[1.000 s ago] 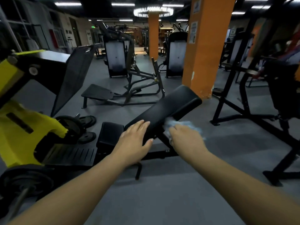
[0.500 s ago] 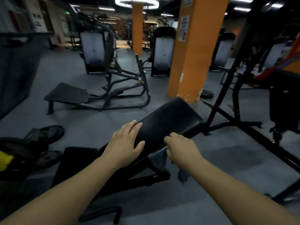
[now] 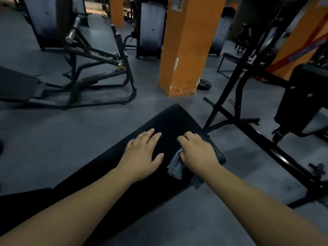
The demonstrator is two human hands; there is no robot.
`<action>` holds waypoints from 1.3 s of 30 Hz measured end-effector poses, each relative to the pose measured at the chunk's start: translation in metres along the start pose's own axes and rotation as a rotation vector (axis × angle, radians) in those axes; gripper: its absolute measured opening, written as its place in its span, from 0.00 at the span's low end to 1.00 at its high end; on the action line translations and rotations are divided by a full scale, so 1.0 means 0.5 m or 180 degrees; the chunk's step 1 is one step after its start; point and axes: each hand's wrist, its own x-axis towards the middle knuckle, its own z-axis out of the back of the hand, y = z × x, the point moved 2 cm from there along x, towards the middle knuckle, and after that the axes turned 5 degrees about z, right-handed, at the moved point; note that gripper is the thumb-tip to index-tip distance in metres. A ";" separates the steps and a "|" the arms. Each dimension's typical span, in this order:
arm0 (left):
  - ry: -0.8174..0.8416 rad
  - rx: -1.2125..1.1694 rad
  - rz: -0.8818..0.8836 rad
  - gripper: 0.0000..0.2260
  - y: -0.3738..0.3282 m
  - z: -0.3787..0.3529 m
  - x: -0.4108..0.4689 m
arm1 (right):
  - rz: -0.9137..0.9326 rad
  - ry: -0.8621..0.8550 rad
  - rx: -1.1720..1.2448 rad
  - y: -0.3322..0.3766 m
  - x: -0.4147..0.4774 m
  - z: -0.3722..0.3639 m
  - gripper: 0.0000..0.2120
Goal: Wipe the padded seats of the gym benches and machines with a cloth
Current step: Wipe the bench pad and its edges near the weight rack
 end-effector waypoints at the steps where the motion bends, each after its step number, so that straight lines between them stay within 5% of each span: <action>1: 0.0023 -0.0003 0.0024 0.32 0.004 -0.016 0.039 | 0.0000 -0.0051 -0.0015 -0.024 0.042 -0.011 0.15; 6: 0.0056 -0.0205 0.0129 0.32 0.032 -0.063 0.183 | 0.0151 -0.0485 -0.0035 -0.097 0.219 -0.022 0.14; 9: 0.0190 -0.0368 0.0194 0.32 0.070 -0.097 0.245 | 0.0524 0.0421 -0.0376 -0.102 0.229 -0.109 0.11; 11: 0.0334 -0.0479 0.0232 0.32 0.097 -0.128 0.274 | 0.0386 0.1188 -0.0549 -0.102 0.203 -0.169 0.19; 13: 0.0468 -0.0567 0.0162 0.32 0.120 -0.158 0.299 | 0.0076 0.0953 -0.0426 -0.084 0.195 -0.186 0.25; 17: 0.0578 -0.0661 -0.0059 0.30 0.150 -0.201 0.344 | -0.0504 0.0226 -0.0370 -0.021 0.258 -0.227 0.18; 21: 0.0610 -0.0713 -0.0067 0.29 0.178 -0.226 0.381 | -0.0915 0.0753 -0.0458 -0.003 0.307 -0.325 0.30; 28: 0.0652 -0.0837 -0.0274 0.28 0.221 -0.280 0.413 | -0.0465 0.0918 -0.0613 -0.052 0.256 -0.328 0.28; 34: 0.0567 -0.0841 -0.0222 0.29 0.265 -0.313 0.434 | -0.1033 0.0671 -0.0853 -0.106 0.525 -0.355 0.29; 39: 0.0507 -0.0770 -0.0101 0.28 0.293 -0.324 0.433 | -0.0040 0.0951 -0.0624 -0.005 0.387 -0.378 0.26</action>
